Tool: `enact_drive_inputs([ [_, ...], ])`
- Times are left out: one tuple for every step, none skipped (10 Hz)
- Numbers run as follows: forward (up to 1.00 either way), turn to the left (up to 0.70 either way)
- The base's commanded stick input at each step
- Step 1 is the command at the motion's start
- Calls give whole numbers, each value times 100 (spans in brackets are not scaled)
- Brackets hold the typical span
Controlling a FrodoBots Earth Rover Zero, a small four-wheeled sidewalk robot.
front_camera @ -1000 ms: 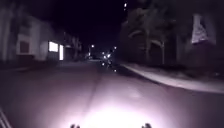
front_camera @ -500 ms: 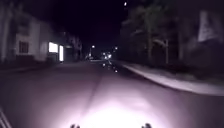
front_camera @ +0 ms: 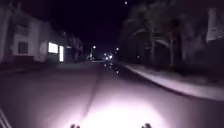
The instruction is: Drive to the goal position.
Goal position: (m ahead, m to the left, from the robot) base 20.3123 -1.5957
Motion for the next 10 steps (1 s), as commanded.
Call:
enact_drive_inputs([
  [70,0],
  [70,0],
  [70,0],
  [70,0],
  [70,0],
  [70,0],
  [70,0],
  [70,0],
  [70,0],
  [70,0],
])
